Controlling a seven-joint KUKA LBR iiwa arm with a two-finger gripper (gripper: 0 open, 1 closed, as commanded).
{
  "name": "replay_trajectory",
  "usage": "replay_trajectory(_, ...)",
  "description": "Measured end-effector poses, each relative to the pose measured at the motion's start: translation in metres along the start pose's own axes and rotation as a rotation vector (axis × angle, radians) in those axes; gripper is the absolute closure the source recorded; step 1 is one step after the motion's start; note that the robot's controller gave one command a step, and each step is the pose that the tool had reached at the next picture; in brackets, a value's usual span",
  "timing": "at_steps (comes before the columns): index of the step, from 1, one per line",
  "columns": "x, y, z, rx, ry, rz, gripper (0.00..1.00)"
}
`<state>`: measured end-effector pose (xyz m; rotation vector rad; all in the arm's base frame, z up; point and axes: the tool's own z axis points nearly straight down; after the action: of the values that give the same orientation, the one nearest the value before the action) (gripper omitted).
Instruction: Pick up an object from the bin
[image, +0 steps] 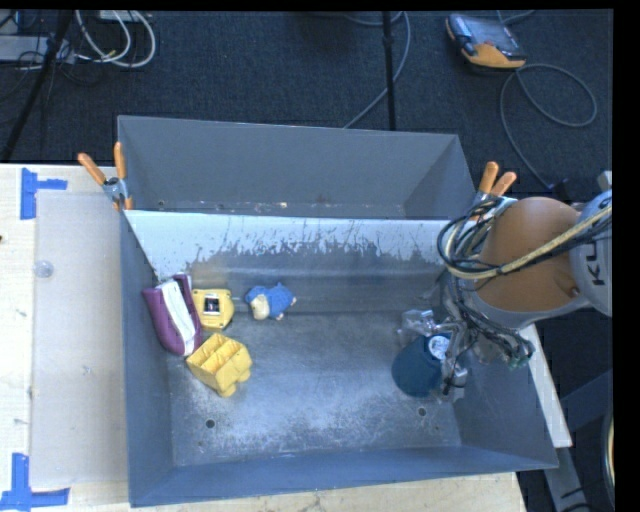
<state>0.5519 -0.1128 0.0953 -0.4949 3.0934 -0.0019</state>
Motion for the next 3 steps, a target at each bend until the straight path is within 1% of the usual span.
replay_trajectory(1, 0.014, 0.011, -0.024, -0.013, 0.012, 0.002, 1.00)
replay_trajectory(2, 0.027, 0.017, -0.055, -0.003, 0.001, -0.062, 1.00)
replay_trajectory(3, 0.032, 0.018, -0.090, -0.009, 0.007, -0.172, 1.00)
